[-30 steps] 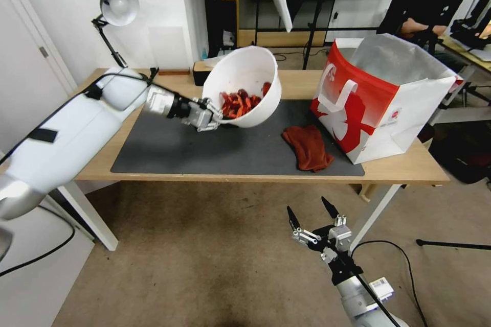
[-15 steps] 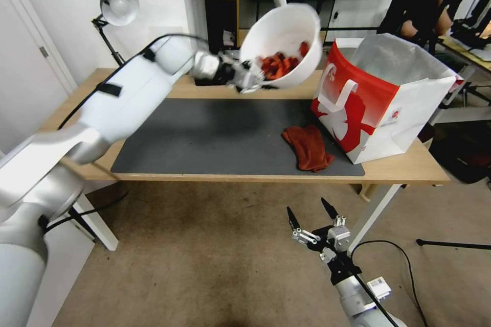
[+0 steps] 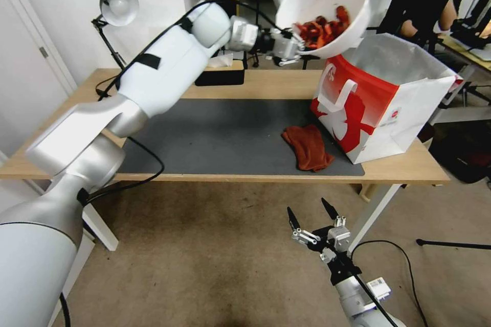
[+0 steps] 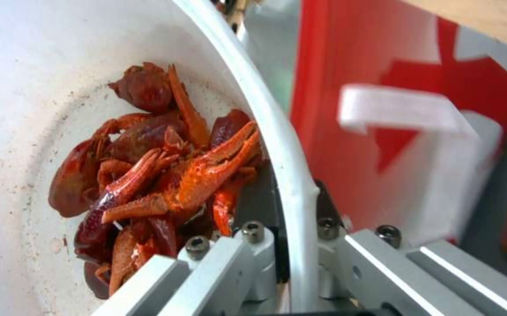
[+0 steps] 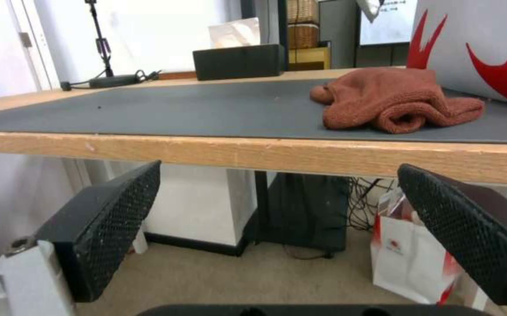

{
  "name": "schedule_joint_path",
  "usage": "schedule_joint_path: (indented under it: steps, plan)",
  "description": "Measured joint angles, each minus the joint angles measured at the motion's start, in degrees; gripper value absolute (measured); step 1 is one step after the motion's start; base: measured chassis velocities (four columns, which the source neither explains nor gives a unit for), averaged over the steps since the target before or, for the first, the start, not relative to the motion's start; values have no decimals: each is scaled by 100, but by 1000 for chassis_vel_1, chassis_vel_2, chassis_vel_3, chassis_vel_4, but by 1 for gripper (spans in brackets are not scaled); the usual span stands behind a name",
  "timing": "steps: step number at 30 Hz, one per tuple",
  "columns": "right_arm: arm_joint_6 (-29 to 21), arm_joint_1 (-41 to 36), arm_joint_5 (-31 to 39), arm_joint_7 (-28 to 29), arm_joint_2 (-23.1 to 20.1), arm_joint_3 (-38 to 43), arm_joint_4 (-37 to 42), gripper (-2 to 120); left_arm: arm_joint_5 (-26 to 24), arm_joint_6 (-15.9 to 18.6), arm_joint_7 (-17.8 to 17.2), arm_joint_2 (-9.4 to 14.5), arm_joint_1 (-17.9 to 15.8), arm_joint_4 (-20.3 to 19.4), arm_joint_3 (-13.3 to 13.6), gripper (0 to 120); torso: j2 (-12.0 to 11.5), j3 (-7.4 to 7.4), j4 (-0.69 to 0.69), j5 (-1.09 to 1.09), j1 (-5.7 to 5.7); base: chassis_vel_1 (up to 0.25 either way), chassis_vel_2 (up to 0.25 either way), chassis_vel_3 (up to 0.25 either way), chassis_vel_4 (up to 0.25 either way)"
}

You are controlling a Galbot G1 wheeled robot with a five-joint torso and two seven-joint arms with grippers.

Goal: Sweep shrimp from table into container with towel, then put container into takeout bag.

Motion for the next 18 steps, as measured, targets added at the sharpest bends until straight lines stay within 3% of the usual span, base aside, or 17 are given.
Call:
schedule_joint_path:
  steps: [8, 12, 18]
  plan:
    - [9, -3, 0, 3, 28, 13, -24, 100, 46, -60, -92, -562, -131, 240, 91, 0, 0, 0, 0, 0, 0, 0, 0, 0, 0]
    - [18, -4, 0, 3, 30, 18, -34, 100, 80, -93, -100, -699, -145, 321, 101, 0, 0, 0, 0, 0, 0, 0, 0, 0, 0]
    - [24, 31, 16, 4, 28, 26, -71, 100, 225, -235, -136, -1095, -204, 623, 126, 0, 0, 0, -1, 0, 0, 0, 0, 0, 0]
